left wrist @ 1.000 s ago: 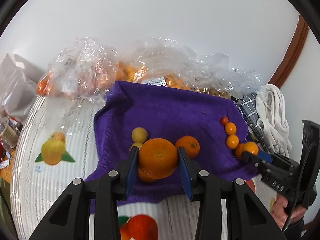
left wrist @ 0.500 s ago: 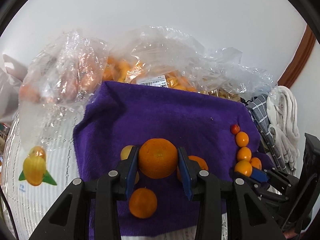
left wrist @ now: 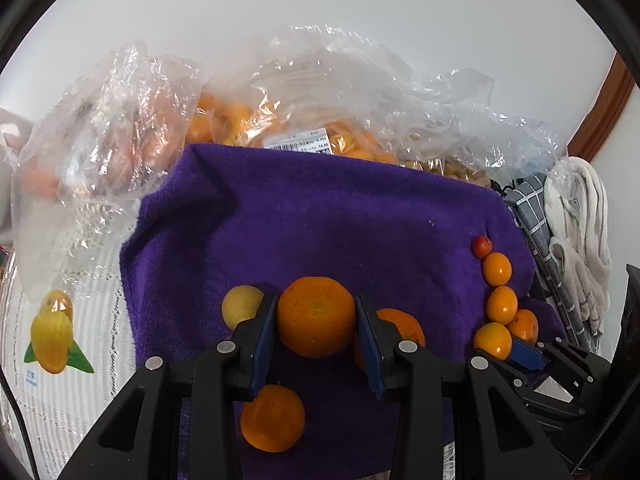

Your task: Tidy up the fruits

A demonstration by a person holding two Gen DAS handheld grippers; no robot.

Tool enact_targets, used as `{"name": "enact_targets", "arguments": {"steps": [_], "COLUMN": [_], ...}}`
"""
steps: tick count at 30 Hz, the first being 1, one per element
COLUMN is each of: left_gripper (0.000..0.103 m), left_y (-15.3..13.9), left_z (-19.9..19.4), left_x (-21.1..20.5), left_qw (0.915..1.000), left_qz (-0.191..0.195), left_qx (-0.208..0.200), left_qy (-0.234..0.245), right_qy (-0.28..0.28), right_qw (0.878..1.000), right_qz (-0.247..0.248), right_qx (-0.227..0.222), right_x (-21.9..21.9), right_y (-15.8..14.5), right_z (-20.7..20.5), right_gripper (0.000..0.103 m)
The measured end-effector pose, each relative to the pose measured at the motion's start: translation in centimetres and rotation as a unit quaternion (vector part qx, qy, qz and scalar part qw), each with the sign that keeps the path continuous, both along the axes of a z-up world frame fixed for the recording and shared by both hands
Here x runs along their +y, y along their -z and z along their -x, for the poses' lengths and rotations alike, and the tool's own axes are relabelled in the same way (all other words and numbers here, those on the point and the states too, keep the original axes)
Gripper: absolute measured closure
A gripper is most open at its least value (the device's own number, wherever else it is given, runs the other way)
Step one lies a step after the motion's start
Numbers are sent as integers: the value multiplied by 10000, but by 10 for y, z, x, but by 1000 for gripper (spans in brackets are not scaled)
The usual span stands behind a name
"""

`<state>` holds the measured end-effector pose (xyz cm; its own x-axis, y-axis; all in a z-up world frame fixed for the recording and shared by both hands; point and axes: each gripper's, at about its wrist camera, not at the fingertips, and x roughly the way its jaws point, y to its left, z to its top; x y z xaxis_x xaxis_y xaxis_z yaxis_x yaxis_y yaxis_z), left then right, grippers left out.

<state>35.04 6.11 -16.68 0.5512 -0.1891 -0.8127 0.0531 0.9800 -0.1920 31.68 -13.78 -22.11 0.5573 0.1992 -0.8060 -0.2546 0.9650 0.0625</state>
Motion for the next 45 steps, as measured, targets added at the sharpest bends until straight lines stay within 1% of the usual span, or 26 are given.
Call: {"name": "enact_targets", "arguments": {"steps": [5, 7, 9, 12, 15, 16, 18, 19, 20, 22, 24, 26, 29, 31, 34, 38, 40, 41, 42, 44, 45], "left_gripper": [66, 66, 66, 66, 66, 65, 58, 53, 51, 49, 45, 42, 38, 35, 30, 24, 23, 21, 20, 16, 16], "left_y": [4, 4, 6, 5, 1, -1, -10, -15, -19, -32, -45, -57, -74, -83, -98, -115, -123, -126, -129, -133, -135], "left_z": [0, 0, 0, 2, 6, 8, 16, 21, 25, 38, 55, 72, 101, 117, 148, 187, 209, 218, 227, 242, 248], "left_x": [-1, -1, -1, 0, 0, 1, 2, 3, 4, 7, 10, 13, 17, 15, 8, -1, -6, -9, -10, -15, -17], "left_qw": [10000, 10000, 9999, 9999, 9998, 9998, 9999, 9999, 10000, 10000, 9998, 9996, 9990, 9987, 9975, 9950, 9933, 9925, 9917, 9906, 9902], "left_qz": [19, 32, 30, 30, 24, 25, 23, 17, 10, -11, -19, -20, -1, -46, -232, -409, -475, -497, -503, -491, -477], "left_qx": [54, 73, 113, 150, 219, 218, 159, 116, 71, -37, -148, -259, -411, -476, -639, -873, -1012, -1080, -1150, -1249, -1280], "left_qy": [-23, -28, -44, -59, -40, -40, -53, -62, -70, -84, -97, -130, -160, -173, -211, -262, -275, -279, -275, -279, -285], "right_qy": [14, 18, -15, 10, 42, 63, 139, 167, 198, 275, 374, 512, 671, 773, 918, 981, 1037, 1050, 1030, 995, 997], "right_qw": [10000, 10000, 10000, 10000, 10000, 10000, 9998, 9998, 9997, 9994, 9988, 9974, 9957, 9945, 9932, 9917, 9903, 9893, 9885, 9867, 9859], "right_qz": [-10, -4, -1, 85, -19, -70, -124, -137, -143, -142, -105, -12, 34, 5, -56, -114, -115, -137, -151, -113, -79], "right_qx": [4, 4, 13, -26, 17, 22, 2, -20, -57, -162, -313, -500, -634, -702, -718, -824, -923, -1008, -1101, -1280, -1340], "right_x": [-2, -2, -1, 0, -2, -4, -7, -7, -9, -12, -16, -21, -30, -36, -47, -61, -67, -69, -70, -72, -72], "right_y": [0, -1, -2, -5, -10, -13, -21, -25, -30, -43, -57, -73, -90, -101, -113, -128, -137, -142, -146, -152, -154], "right_z": [2, 3, 6, 9, 14, 16, 22, 25, 29, 37, 48, 64, 84, 101, 125, 157, 175, 185, 194, 211, 217], "right_gripper": [70, 68, 62, 57, 56, 56, 55, 55, 55, 51, 43, 39, 35, 35, 35, 35, 27, 20, 16, 10, 6]}}
